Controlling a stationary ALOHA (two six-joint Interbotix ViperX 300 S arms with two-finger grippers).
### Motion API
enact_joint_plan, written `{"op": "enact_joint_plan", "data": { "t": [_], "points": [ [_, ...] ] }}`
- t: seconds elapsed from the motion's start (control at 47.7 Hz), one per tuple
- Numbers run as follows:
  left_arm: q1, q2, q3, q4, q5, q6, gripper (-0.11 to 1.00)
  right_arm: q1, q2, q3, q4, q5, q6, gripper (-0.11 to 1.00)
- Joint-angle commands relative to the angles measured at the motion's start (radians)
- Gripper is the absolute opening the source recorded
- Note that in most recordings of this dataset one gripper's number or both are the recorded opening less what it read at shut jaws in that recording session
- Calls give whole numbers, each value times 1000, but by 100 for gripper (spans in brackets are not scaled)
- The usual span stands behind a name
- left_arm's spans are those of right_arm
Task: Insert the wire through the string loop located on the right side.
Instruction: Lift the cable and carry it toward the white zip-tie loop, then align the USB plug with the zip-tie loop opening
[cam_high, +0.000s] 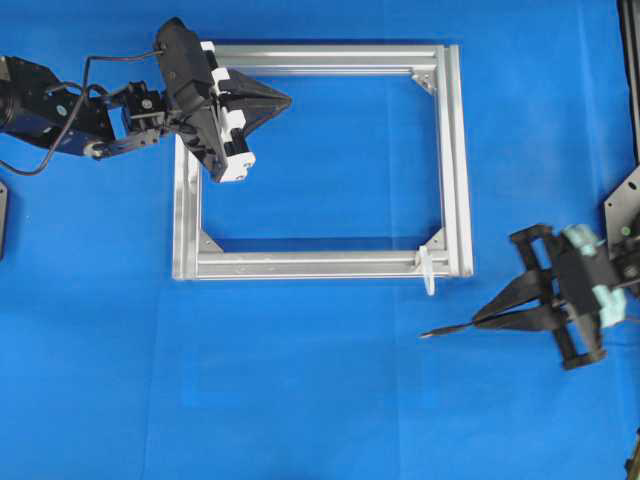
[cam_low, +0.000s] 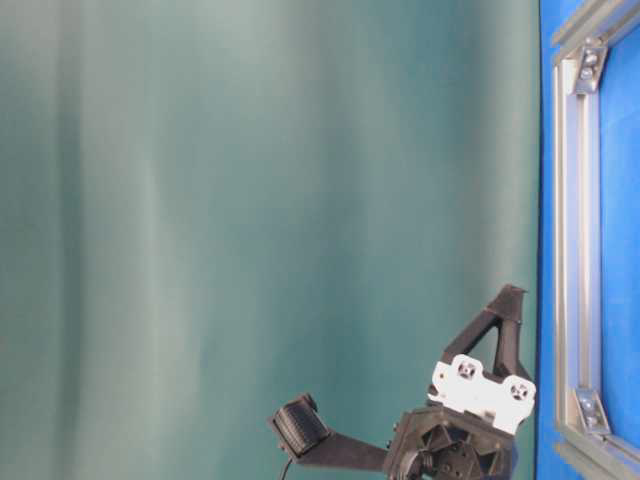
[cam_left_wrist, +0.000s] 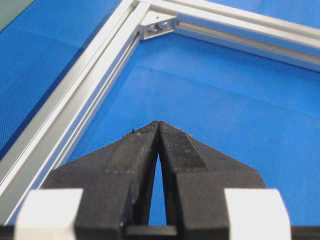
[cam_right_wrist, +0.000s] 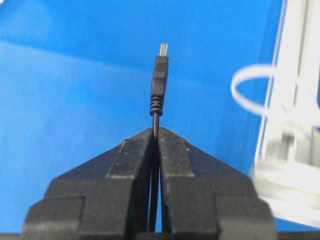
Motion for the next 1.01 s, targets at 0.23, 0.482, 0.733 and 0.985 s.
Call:
{"op": "enact_joint_plan", "data": {
  "t": [0.23, 0.482, 0.733, 0.985],
  "points": [
    [2, -32, -6, 5, -6, 2, 2, 3, -166, 71, 3, 84, -8, -4],
    [2, -32, -6, 5, -6, 2, 2, -49, -135, 80, 2, 44, -15, -4],
    [0, -32, -3, 5, -6, 0, 2, -170, -120, 91, 3, 18, -40, -4],
    [-5, -32, -3, 6, -6, 2, 2, -198, -120, 91, 3, 17, -41, -4]
  ]
}}
